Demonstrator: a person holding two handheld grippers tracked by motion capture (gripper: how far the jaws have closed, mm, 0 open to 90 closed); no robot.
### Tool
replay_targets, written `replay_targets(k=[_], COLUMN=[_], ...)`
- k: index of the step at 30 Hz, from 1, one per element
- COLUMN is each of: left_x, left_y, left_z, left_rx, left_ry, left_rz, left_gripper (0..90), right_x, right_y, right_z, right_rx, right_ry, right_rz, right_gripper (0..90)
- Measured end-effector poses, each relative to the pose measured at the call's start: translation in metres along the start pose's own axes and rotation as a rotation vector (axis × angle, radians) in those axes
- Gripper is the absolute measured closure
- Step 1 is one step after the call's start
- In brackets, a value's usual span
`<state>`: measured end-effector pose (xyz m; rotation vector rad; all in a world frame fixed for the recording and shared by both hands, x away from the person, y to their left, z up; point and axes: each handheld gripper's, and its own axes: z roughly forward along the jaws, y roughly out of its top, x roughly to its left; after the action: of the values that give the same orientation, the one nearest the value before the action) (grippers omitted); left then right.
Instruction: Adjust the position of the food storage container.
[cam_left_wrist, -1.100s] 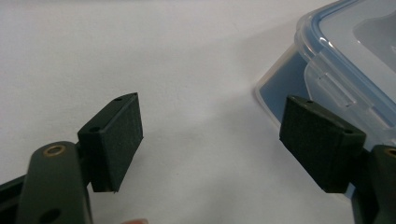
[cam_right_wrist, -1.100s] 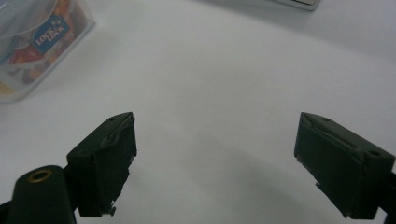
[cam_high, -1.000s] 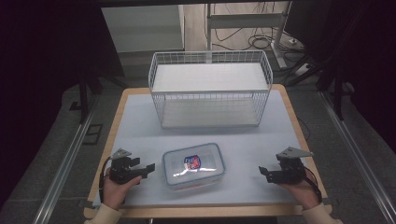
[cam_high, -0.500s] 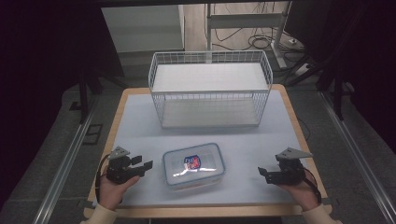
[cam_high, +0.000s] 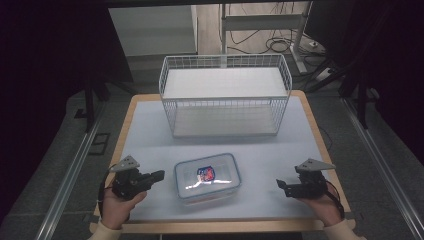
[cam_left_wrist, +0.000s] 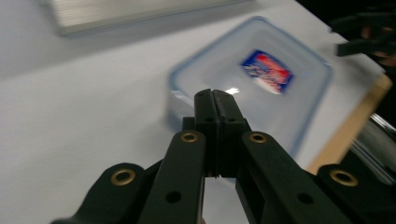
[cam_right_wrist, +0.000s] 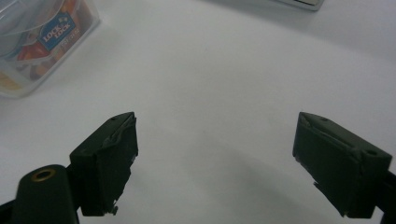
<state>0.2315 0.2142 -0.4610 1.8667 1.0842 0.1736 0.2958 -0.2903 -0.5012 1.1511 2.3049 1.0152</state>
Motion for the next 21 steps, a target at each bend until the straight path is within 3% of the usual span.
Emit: replay_targets(k=[5,9,17,21], left_x=[-0.03,-0.05,-0.072,-0.076], left_y=[0.0,-0.004,-0.016,-0.021], left_z=[0.007,0.016,0.034,0.045], left_rx=[0.045,0.082,0.166,0.218], left_ry=[-0.092,-0.136,-0.175,-0.186], left_rz=[0.071,0.115,0.174,0.197], left_gripper=[90.0,89.8,90.0,90.0], right_x=[0.0,0.001,0.001,0.001], right_y=[0.0,0.0,-0.001,0.0], right_z=[-0.001,-0.001,-0.001,-0.001], right_rx=[-0.005,-0.003,-0.005,-0.003], right_ry=[0.0,0.002,0.002,0.003], right_rz=[0.006,0.003,0.008,0.009], right_gripper=[14.6,14.6,14.7,14.7])
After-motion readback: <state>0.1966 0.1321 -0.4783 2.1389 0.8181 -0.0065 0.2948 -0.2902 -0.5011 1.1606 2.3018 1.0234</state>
